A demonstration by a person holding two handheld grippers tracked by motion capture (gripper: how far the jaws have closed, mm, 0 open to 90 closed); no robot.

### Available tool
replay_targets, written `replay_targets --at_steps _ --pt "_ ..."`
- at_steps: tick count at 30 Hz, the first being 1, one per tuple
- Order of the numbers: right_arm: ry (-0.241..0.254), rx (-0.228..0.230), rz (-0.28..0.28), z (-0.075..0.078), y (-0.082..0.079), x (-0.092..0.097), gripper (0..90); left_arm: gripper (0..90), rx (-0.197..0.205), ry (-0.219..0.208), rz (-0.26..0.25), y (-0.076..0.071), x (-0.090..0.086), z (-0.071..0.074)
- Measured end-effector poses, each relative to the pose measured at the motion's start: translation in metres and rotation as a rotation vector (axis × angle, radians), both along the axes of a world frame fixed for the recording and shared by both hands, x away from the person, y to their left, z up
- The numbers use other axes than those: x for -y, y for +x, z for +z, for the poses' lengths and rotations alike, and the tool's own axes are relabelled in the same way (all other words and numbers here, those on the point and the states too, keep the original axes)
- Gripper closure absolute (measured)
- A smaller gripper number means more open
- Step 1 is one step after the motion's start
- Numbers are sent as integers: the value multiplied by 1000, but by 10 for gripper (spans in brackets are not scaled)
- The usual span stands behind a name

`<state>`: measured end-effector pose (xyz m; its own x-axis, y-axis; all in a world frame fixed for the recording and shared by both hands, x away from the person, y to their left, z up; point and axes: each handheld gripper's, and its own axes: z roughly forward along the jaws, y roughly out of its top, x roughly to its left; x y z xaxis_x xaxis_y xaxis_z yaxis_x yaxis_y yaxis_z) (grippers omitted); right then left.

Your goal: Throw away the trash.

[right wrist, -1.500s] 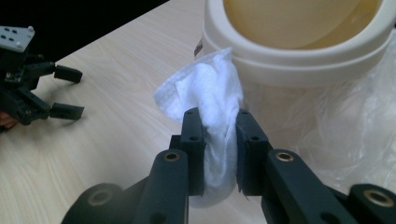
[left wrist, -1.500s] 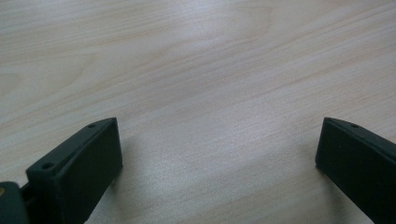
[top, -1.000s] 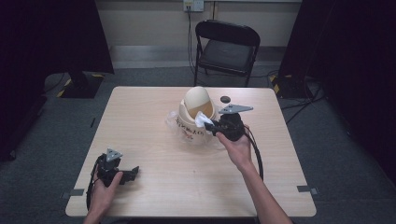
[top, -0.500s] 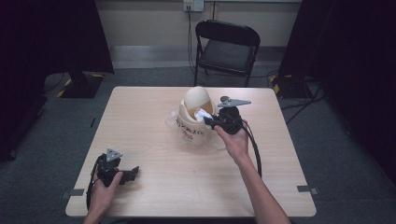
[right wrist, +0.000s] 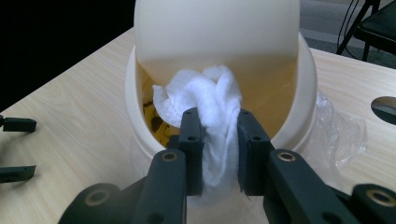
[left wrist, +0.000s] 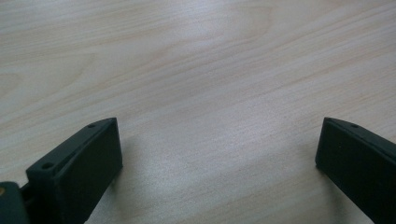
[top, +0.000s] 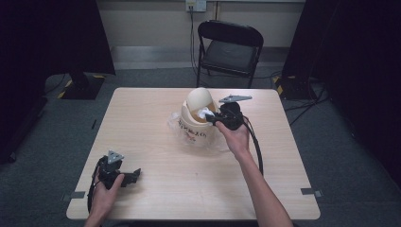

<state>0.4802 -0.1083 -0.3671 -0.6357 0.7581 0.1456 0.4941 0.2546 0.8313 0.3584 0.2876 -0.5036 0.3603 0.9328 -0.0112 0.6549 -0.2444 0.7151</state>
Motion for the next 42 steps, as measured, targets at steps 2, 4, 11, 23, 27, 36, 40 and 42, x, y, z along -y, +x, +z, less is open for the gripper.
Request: replay_targets --at_steps 2,4,11,23,27,36,40,42 --pt "-9 -1 2 1 3 -2 752 0 -1 1 0 0 0 0" --pt "-15 -4 4 0 6 -4 752 0 0 0 0 0 0 0" --pt "2 -19 10 -4 12 -4 743 0 -1 1 0 0 0 0" --pt "-31 -23 13 -5 22 -11 740 0 0 1 -1 0 0 0" --pt "-46 -17 11 -6 25 -15 738 0 0 1 -1 0 0 0" --pt "-63 -29 17 -11 29 -23 736 0 -1 1 -1 0 0 0" --pt "-75 -43 20 -12 32 -26 729 0 -1 1 -1 0 0 0" --pt "-96 -49 17 -13 34 -28 722 0 -1 1 -1 0 0 0"
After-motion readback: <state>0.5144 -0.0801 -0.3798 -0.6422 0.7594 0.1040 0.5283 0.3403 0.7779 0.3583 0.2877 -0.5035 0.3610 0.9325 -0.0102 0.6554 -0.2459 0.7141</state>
